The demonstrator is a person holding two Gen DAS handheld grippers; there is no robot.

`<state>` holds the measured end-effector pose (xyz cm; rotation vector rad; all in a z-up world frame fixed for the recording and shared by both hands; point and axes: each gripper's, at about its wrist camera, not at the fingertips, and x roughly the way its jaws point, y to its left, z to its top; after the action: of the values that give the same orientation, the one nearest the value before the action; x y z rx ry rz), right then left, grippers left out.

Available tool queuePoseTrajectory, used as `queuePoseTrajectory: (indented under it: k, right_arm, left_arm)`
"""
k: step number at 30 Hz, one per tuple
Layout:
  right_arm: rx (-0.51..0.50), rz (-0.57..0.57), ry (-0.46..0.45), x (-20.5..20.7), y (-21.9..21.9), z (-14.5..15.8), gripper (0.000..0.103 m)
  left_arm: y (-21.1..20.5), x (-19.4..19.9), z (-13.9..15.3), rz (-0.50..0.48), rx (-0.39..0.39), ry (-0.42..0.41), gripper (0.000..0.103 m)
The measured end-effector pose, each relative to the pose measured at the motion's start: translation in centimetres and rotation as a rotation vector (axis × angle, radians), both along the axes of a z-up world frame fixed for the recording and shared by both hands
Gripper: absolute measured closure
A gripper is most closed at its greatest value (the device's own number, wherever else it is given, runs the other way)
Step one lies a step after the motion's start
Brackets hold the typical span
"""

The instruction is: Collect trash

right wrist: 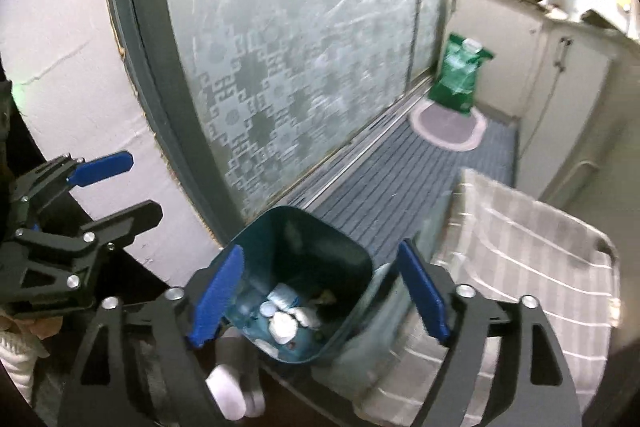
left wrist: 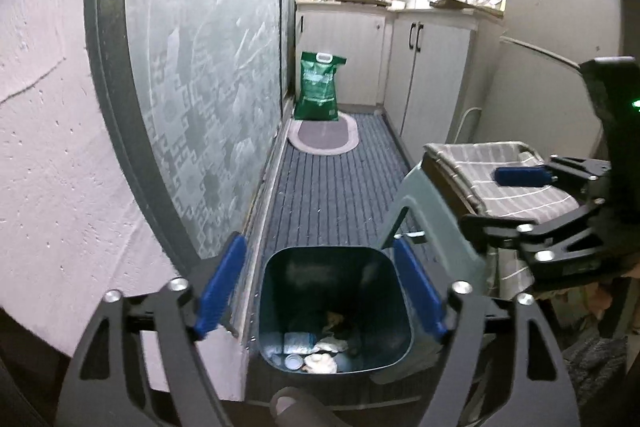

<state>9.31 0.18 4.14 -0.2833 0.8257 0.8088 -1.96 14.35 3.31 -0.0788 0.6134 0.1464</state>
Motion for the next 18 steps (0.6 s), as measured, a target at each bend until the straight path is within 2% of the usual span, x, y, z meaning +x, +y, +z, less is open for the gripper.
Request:
queuePoseTrajectory:
  k: [6, 14, 18]
  right_arm:
    - [0.028, -0.100, -0.070, -1.5, -5.1, 2.1, 0.005]
    - [0.039, -0.196, -0.135, -4.5, -9.4, 3.2, 0.004]
    - [0.070, -0.215, -0.126, -5.4, -11.2, 2.9, 0.004]
  left_arm:
    - [-1.4, -1.4, 1.0, 0.019, 0.001, -0.067, 0.004]
    - [-3.8, -2.6, 1.6, 0.021, 0.026, -0.080, 0.003]
    - [-4.6, -2.9, 1.5, 0.028, 0.034, -0.080, 0.003]
